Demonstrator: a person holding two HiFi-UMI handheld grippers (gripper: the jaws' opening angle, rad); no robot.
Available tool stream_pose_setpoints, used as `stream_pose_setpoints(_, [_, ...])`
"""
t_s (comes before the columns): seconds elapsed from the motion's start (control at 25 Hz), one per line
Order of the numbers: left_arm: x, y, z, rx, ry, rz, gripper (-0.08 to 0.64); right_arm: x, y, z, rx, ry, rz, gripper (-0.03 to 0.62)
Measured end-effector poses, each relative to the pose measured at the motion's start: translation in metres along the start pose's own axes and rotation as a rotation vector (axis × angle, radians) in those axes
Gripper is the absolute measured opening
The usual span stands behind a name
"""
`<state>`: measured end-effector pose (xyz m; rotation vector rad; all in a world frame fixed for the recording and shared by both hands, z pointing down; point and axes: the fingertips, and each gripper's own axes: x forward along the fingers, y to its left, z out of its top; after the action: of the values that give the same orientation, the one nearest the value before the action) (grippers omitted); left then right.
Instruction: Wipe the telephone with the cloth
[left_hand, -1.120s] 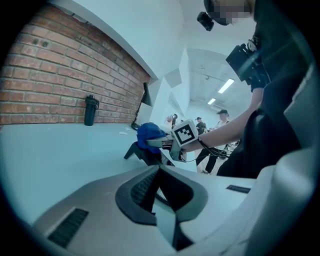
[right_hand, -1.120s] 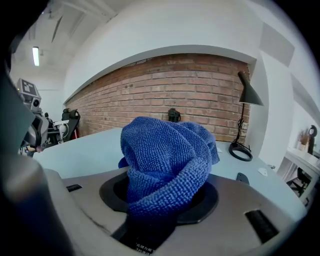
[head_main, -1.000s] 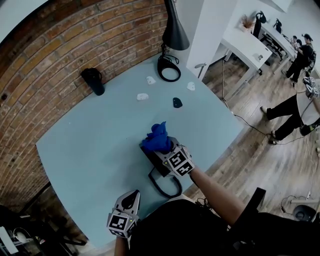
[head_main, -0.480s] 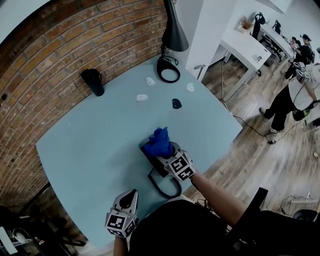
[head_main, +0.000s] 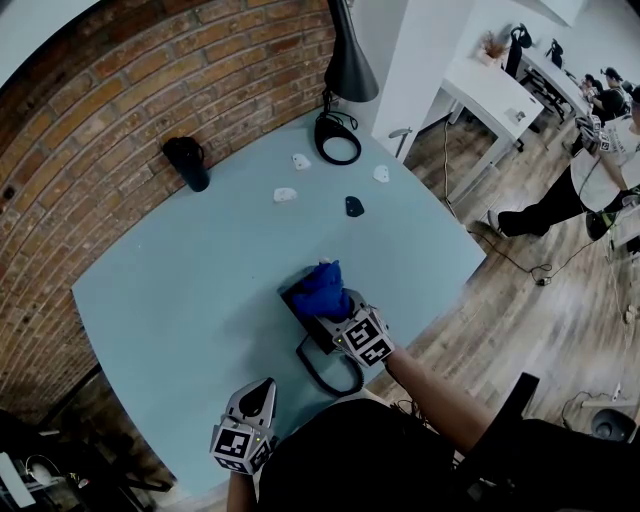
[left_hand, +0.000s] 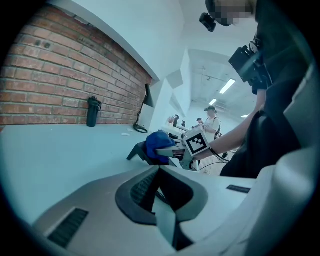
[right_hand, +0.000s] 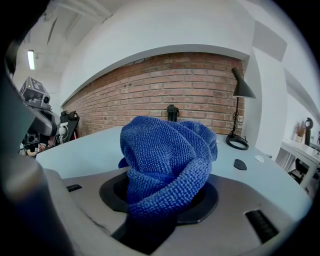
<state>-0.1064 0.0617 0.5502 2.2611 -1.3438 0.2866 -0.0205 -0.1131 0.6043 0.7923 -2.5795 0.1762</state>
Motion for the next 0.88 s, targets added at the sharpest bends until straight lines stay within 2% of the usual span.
stream_pose_setpoints(0.48, [0.001, -0.004, -0.004, 0.002, 0.012, -0.009, 0.0, -0.008, 0.005, -0.01, 0.008, 0.013, 0.004, 0.21])
stream_pose_setpoints(0.88, [0.003, -0.002, -0.009, -0.001, 0.024, -0.009, 0.0, -0.026, 0.015, -0.035, 0.028, 0.045, 0.004, 0.21])
